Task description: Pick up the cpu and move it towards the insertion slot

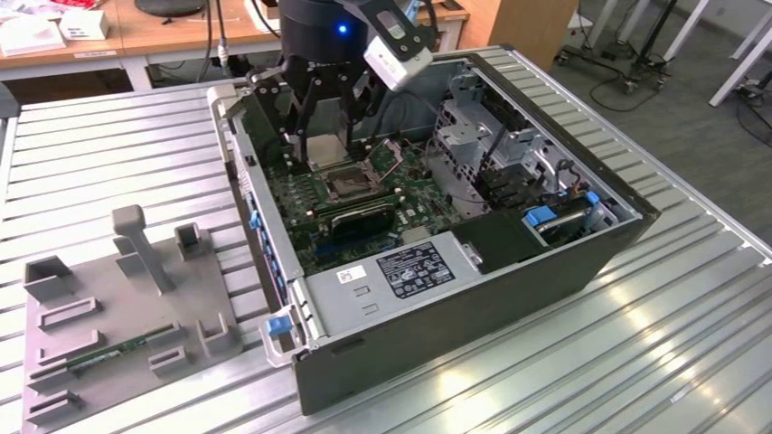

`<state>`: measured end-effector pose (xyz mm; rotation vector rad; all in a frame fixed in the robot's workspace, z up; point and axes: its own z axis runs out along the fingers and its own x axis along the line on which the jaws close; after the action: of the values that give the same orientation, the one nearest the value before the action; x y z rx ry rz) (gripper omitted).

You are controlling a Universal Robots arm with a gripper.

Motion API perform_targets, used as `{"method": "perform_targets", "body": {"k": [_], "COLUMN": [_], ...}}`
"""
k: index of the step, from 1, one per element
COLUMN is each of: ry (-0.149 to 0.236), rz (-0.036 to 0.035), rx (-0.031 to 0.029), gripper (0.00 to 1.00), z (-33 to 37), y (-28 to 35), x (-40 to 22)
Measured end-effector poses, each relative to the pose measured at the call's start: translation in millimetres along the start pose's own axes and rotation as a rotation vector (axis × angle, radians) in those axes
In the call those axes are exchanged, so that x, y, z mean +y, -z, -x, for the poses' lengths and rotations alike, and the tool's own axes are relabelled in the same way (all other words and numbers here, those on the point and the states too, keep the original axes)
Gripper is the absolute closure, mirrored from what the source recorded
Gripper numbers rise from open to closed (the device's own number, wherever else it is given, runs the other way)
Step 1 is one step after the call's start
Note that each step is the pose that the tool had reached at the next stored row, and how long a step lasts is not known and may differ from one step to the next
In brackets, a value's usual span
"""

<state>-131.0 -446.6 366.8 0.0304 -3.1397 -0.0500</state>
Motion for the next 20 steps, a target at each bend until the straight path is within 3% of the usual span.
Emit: {"method": "perform_targets", "body": {"k": [7, 20], "ry": [0.000, 0.000], "rz": [-0.0001, 0.0000], "rx": [0.0000, 0.0000], "gripper": [0.46, 0.46], "z": [8.4, 34.9], "y": [0.0, -0.2], "x": [-0.2, -0.7]}}
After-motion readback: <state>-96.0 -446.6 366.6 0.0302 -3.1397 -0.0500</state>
